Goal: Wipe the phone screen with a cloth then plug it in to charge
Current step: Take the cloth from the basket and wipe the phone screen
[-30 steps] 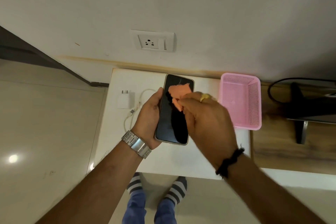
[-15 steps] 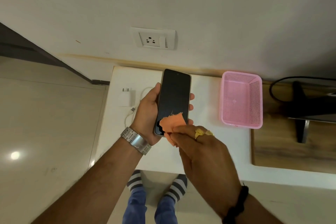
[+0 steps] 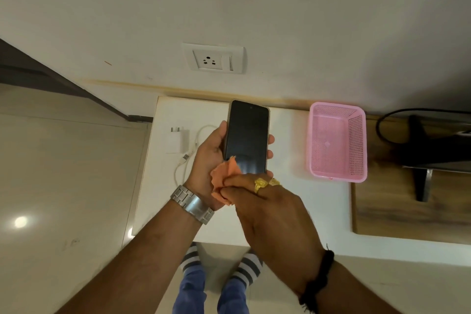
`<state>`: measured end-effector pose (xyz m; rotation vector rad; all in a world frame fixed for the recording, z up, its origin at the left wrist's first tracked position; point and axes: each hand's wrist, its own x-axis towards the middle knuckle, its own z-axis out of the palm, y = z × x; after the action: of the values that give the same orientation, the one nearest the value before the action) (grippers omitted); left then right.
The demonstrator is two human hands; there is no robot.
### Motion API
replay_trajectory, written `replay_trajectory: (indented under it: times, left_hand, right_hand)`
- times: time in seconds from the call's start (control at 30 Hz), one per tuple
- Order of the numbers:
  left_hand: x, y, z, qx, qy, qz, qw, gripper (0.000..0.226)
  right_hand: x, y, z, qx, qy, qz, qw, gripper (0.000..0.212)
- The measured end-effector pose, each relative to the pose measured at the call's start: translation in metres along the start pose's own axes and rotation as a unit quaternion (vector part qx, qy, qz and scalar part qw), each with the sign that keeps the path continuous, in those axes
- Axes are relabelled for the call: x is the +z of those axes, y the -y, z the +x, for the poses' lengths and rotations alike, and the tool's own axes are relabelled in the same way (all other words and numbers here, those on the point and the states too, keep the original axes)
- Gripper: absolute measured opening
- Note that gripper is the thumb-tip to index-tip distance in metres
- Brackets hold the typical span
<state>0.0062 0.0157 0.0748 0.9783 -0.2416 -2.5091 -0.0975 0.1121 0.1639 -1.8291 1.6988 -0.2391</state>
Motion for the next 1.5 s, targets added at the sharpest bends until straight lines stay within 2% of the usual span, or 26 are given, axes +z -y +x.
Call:
replay_trajectory:
  times: [0.03, 0.1, 0.2, 0.27, 0.37, 0.43, 0.53, 0.6, 0.63, 0.7, 0.77, 0.8, 0.83, 0.87, 0.9, 0.97, 1.0, 1.07, 1.13, 1.17, 1.2, 1.27, 1.33, 1.37, 1.5]
  left_hand:
    - [0.002, -0.001, -0.003, 0.000, -0.006, 0.002, 1.000, 0.073]
    - [0.006, 0.006, -0.008, -0.023, -0.007, -0.012, 1.000, 0.062]
    - [0.005, 0.021, -0.006, -0.031, -0.016, 0.010, 0.999, 0.047]
    - [0.009, 0.016, -0.007, -0.024, -0.015, -0.001, 1.000, 0.047]
    - [0.004, 0.005, -0.012, -0.009, -0.028, -0.022, 0.999, 0.063]
    - [0.002, 0.006, -0.017, -0.019, -0.028, -0.018, 0.999, 0.062]
    - [0.003, 0.016, -0.018, -0.028, -0.012, -0.020, 0.999, 0.046]
    - [0.004, 0.014, -0.017, -0.036, -0.003, -0.025, 0.999, 0.047]
    - [0.004, 0.010, -0.017, -0.033, -0.002, -0.023, 0.999, 0.048]
    - [0.002, 0.004, -0.018, -0.019, -0.015, -0.018, 1.000, 0.050]
    - [-0.001, 0.006, -0.021, -0.021, -0.015, -0.030, 0.999, 0.057]
    - [-0.002, 0.009, -0.022, -0.017, -0.012, -0.030, 0.999, 0.053]
    - [-0.002, 0.013, -0.022, -0.015, -0.010, -0.023, 1.000, 0.046]
    - [-0.002, 0.018, -0.022, -0.017, -0.011, -0.017, 1.000, 0.043]
    - [-0.001, 0.020, -0.023, -0.024, -0.011, -0.018, 0.999, 0.045]
    - [-0.001, 0.020, -0.023, -0.028, -0.003, -0.009, 1.000, 0.050]
    - [-0.002, 0.017, -0.022, -0.024, 0.005, -0.008, 1.000, 0.051]
    - [-0.005, 0.009, -0.021, -0.016, -0.002, -0.006, 1.000, 0.052]
    - [-0.007, 0.005, -0.021, -0.019, -0.011, -0.001, 1.000, 0.060]
    - [-0.007, 0.005, -0.022, -0.028, -0.010, -0.003, 1.000, 0.062]
    - [-0.006, 0.006, -0.021, -0.034, -0.011, -0.002, 0.999, 0.059]
    - [-0.009, 0.010, -0.019, -0.031, -0.002, 0.009, 0.999, 0.052]
    - [-0.009, 0.009, -0.016, -0.026, 0.002, 0.012, 1.000, 0.055]
    - [-0.008, 0.007, -0.015, -0.029, -0.005, 0.007, 1.000, 0.057]
    - [-0.012, 0.001, -0.013, -0.033, -0.006, 0.029, 0.999, 0.071]
  right_hand:
    - [-0.001, -0.004, 0.002, -0.009, -0.029, 0.022, 0.999, 0.034]
    - [-0.014, -0.012, 0.019, -0.009, -0.080, 0.041, 0.996, 0.019]
    - [-0.038, -0.027, 0.055, 0.066, -0.211, 0.048, 0.974, 0.027]
    - [-0.031, -0.022, 0.056, 0.069, -0.241, 0.051, 0.967, 0.022]
    - [0.008, 0.007, 0.016, 0.041, -0.170, 0.075, 0.982, 0.013]
    - [0.011, 0.004, 0.010, 0.008, -0.135, 0.102, 0.986, 0.018]
    - [-0.019, -0.018, 0.047, 0.039, -0.192, 0.055, 0.979, 0.019]
    - [-0.034, -0.022, 0.064, 0.056, -0.233, 0.050, 0.970, 0.021]
    - [-0.027, -0.019, 0.063, 0.064, -0.229, 0.050, 0.970, 0.022]
    - [-0.002, -0.008, 0.041, 0.054, -0.175, 0.048, 0.982, 0.029]
    - [0.014, 0.004, 0.019, 0.031, -0.105, 0.105, 0.988, 0.043]
    - [0.012, 0.001, 0.018, 0.019, -0.103, 0.109, 0.989, 0.033]
    - [0.005, -0.007, 0.026, 0.018, -0.127, 0.087, 0.988, 0.019]
    - [-0.007, -0.015, 0.038, 0.024, -0.177, 0.064, 0.982, 0.015]
    - [-0.020, -0.024, 0.051, 0.035, -0.219, 0.046, 0.974, 0.017]
    - [-0.034, -0.031, 0.065, 0.058, -0.245, 0.035, 0.967, 0.020]
    - [-0.030, -0.028, 0.063, 0.070, -0.234, 0.029, 0.969, 0.022]
    - [-0.001, -0.018, 0.040, 0.077, -0.151, 0.036, 0.985, 0.023]
    - [0.012, -0.004, 0.013, 0.035, -0.035, 0.091, 0.995, 0.022]
    - [0.008, -0.005, 0.008, 0.010, -0.011, 0.081, 0.997, 0.022]
    - [0.001, -0.012, 0.012, 0.006, -0.041, 0.065, 0.997, 0.020]
    - [-0.024, -0.022, 0.028, 0.042, -0.149, 0.027, 0.988, 0.022]
    - [-0.036, -0.026, 0.039, 0.073, -0.187, -0.001, 0.980, 0.029]
    - [-0.037, -0.020, 0.035, 0.067, -0.182, -0.007, 0.981, 0.036]
    - [-0.004, 0.005, -0.004, 0.013, -0.053, -0.010, 0.998, 0.037]
